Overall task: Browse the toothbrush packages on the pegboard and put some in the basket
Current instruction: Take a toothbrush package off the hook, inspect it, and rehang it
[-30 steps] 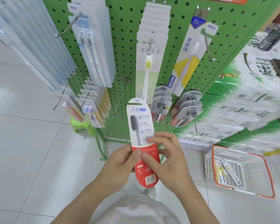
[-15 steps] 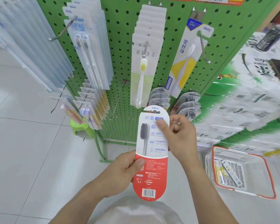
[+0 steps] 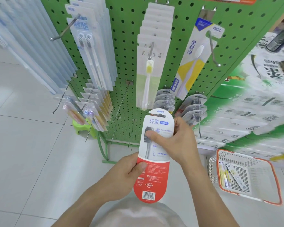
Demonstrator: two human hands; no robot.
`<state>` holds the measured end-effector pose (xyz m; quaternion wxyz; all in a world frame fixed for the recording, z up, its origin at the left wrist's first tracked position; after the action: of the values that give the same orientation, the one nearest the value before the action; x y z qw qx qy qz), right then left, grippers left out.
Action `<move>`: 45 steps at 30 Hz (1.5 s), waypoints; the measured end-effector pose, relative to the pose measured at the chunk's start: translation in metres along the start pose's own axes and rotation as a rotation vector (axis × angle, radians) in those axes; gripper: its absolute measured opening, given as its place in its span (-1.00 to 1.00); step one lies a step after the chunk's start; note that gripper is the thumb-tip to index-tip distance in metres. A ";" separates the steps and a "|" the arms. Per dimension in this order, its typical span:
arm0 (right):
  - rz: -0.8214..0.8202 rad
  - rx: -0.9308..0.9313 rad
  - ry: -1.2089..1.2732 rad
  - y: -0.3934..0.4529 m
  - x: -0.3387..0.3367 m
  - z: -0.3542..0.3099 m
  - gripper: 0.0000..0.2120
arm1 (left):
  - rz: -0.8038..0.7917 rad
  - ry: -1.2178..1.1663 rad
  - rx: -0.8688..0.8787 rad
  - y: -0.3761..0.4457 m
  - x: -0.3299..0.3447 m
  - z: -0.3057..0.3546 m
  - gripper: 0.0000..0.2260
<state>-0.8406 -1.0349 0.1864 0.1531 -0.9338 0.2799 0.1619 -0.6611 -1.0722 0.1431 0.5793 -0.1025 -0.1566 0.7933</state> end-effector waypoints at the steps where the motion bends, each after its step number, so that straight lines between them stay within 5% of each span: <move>1: -0.021 0.002 0.003 0.000 0.001 0.002 -0.45 | 0.017 -0.013 0.009 0.001 -0.001 0.000 -0.72; 9: -0.273 0.002 0.210 -0.017 0.027 0.043 -0.54 | 0.231 -0.219 0.039 0.003 -0.016 -0.001 -0.80; 18: -0.476 -0.029 0.279 -0.031 0.026 0.053 -0.29 | 0.203 -0.190 0.033 0.005 -0.014 -0.002 -0.79; 23: -0.531 -0.012 0.340 -0.037 0.023 0.050 -0.29 | 0.111 -0.065 0.029 0.008 -0.013 0.005 -0.59; 29: -0.628 0.000 0.480 -0.041 0.017 0.056 -0.42 | 0.114 -0.089 0.042 0.006 -0.009 0.006 -0.57; 35: -0.599 -0.025 0.537 -0.041 0.010 0.053 -0.50 | 0.065 -0.117 -0.018 0.010 -0.015 0.004 -0.48; 39: -0.560 -0.050 0.547 -0.045 0.008 0.046 -0.63 | 0.131 -0.072 -0.023 0.014 -0.016 0.009 -0.60; 45: -0.323 -0.076 0.434 -0.043 0.006 0.045 -0.63 | 0.388 0.496 0.100 0.015 -0.018 0.030 -0.37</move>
<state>-0.8210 -0.9862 0.1517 0.0783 -0.9843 0.1474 -0.0579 -0.6793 -1.0969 0.1655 0.4420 -0.2921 0.0509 0.8466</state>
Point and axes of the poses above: each hand's wrist, its own y-axis towards the middle knuckle, its own x-axis out of the palm, z = x × y, the point moved 6 cm from there along y, towards the middle knuckle, and after that the axes turned 9 degrees about -z, right-handed, at the moved point
